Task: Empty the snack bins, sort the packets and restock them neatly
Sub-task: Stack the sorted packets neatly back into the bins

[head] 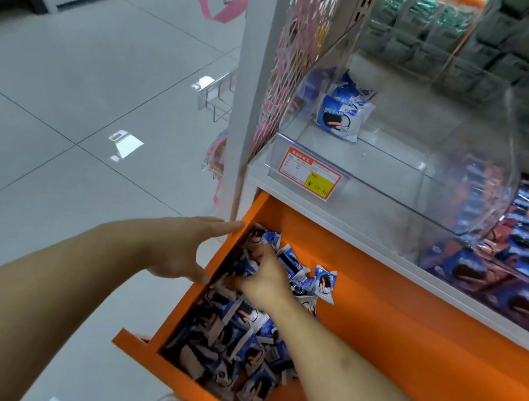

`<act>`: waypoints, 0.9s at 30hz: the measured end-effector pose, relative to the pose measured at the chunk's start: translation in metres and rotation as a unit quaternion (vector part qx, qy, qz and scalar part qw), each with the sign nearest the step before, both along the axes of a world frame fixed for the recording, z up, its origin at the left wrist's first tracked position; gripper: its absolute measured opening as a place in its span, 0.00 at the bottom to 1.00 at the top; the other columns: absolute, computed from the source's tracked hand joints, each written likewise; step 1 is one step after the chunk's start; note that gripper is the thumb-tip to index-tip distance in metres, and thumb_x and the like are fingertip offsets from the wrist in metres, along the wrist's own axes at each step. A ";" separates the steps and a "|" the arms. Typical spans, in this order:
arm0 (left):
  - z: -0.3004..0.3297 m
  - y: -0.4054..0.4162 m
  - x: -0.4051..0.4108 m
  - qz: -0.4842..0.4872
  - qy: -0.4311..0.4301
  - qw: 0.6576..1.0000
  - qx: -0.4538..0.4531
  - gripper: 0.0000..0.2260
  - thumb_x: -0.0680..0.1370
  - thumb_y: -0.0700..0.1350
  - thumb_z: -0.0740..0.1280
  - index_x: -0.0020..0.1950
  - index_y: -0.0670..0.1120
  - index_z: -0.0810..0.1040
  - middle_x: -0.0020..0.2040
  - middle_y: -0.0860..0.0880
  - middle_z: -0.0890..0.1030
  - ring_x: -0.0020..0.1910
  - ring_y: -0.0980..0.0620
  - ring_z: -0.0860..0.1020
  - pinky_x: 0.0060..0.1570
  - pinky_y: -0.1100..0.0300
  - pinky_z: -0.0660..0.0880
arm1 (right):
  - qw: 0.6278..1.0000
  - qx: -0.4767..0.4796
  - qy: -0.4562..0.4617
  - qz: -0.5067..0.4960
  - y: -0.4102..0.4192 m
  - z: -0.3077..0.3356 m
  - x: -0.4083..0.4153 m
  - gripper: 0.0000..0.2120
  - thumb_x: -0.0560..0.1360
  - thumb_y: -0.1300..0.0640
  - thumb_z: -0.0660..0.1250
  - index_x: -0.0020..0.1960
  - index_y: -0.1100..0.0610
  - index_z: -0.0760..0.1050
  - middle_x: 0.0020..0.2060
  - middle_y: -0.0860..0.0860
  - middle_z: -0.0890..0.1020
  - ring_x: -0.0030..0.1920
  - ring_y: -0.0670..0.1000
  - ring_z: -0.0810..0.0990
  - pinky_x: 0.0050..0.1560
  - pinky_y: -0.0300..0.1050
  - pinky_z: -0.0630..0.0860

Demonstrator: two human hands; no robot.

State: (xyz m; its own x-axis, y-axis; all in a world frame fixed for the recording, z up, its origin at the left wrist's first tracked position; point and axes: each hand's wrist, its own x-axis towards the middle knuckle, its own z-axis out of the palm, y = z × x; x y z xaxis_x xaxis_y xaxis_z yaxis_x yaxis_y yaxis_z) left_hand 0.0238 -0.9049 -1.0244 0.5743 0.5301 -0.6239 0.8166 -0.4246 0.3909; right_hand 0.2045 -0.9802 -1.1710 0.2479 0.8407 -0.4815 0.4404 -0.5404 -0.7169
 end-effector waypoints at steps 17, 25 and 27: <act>0.086 -0.050 0.060 0.070 -0.281 0.941 -0.173 0.09 0.85 0.49 0.66 0.63 0.54 0.82 0.57 0.53 0.86 0.58 0.53 0.83 0.61 0.53 0.80 | 0.983 0.154 0.102 -0.003 -0.099 0.208 0.048 0.33 0.67 0.67 0.83 0.61 0.39 0.75 0.55 0.49 0.85 0.49 0.51 0.88 0.52 0.56 0.86; 0.140 -0.102 0.087 0.246 -0.443 0.824 -0.252 0.24 0.75 0.49 0.76 0.69 0.45 0.76 0.59 0.46 0.86 0.55 0.49 0.86 0.55 0.52 0.81 | 0.977 0.197 0.006 -0.085 -0.155 0.284 0.069 0.22 0.68 0.50 0.84 0.56 0.42 0.77 0.49 0.42 0.85 0.50 0.41 0.83 0.53 0.41 0.82; 0.157 -0.121 0.091 0.256 -0.481 0.791 -0.277 0.17 0.78 0.46 0.72 0.65 0.42 0.78 0.56 0.45 0.86 0.55 0.47 0.86 0.57 0.51 0.81 | 0.975 0.208 0.010 -0.081 -0.168 0.297 0.077 0.17 0.69 0.51 0.82 0.54 0.45 0.81 0.47 0.43 0.86 0.48 0.46 0.84 0.55 0.54 0.84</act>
